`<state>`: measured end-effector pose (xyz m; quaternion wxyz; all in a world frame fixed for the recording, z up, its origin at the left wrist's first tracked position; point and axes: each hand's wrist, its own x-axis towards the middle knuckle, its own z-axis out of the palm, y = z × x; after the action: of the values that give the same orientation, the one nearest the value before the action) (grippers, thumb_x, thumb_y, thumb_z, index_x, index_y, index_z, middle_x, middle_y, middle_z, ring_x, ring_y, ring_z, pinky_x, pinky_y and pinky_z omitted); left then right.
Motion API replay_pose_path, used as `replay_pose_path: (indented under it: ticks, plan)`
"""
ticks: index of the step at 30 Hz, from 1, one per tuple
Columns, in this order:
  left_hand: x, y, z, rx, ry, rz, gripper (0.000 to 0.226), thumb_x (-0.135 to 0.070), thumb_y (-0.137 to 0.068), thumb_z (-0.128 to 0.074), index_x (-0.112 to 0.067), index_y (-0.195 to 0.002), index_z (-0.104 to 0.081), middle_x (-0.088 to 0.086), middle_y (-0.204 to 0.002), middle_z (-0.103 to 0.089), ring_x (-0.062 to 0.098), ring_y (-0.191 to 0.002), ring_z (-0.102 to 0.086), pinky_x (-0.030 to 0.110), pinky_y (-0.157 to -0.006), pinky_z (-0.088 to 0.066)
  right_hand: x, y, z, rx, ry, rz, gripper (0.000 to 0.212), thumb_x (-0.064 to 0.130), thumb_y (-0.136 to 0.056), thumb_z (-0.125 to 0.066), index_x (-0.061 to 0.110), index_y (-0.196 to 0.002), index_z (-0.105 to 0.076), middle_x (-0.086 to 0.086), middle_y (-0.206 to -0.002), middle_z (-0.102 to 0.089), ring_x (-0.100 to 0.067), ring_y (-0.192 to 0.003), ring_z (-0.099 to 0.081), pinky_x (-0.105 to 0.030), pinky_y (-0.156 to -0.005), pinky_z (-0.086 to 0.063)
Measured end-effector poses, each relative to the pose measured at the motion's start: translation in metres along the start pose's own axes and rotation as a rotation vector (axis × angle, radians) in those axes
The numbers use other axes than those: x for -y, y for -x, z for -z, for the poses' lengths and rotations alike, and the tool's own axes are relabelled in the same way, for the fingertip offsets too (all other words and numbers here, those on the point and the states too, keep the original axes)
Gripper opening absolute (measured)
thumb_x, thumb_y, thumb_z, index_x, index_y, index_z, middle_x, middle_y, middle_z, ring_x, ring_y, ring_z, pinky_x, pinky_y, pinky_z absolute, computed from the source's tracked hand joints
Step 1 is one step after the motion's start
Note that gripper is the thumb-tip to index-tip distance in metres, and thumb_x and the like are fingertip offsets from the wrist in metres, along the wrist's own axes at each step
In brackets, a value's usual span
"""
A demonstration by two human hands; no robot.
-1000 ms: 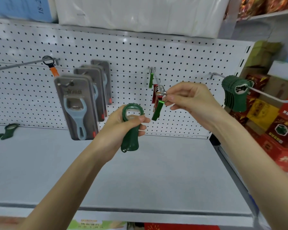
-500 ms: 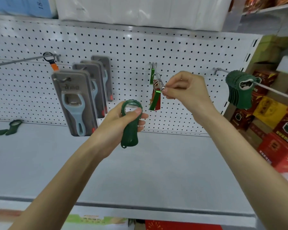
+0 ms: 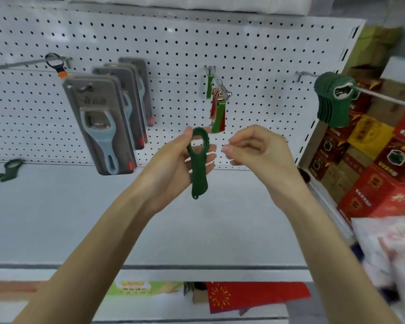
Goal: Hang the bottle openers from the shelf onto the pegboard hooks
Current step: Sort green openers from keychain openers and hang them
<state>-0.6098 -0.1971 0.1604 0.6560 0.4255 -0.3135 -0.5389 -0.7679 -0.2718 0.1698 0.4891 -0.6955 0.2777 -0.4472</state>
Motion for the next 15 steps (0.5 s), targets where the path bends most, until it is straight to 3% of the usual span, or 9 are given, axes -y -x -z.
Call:
replay_pose_path:
  ticks: [3,10,15]
  plan:
    - [0.005,0.002,-0.002,0.028,-0.019,-0.029,0.036,-0.034,-0.097,-0.048,-0.011,-0.124,-0.060,0.013,-0.107,-0.070,0.022,-0.098,-0.070,0.036,-0.079,-0.058,-0.004,0.015,-0.006,-0.045,0.020,-0.014,0.016,0.009,-0.074,-0.079,0.011,-0.081,-0.065,0.000,-0.077,-0.068,-0.009,-0.070,-0.065,-0.022,-0.065,-0.055]
    - [0.009,0.010,-0.014,0.099,0.032,-0.080,0.022,-0.024,-0.096,-0.054,-0.009,-0.111,-0.062,0.018,-0.111,-0.066,0.026,-0.104,-0.068,0.036,-0.076,-0.058,-0.012,0.053,-0.015,-0.151,0.101,-0.029,0.024,0.016,-0.070,-0.083,0.016,-0.081,-0.062,0.011,-0.078,-0.068,-0.004,-0.074,-0.065,-0.017,-0.071,-0.051]
    - [0.010,0.014,-0.031,0.171,-0.025,-0.084,0.026,-0.025,-0.093,-0.059,-0.005,-0.110,-0.057,0.018,-0.116,-0.063,0.026,-0.101,-0.070,0.034,-0.074,-0.058,-0.009,0.072,-0.005,-0.208,0.033,-0.052,0.020,0.014,-0.074,-0.080,0.011,-0.084,-0.064,0.006,-0.081,-0.070,-0.010,-0.073,-0.067,-0.024,-0.065,-0.054]
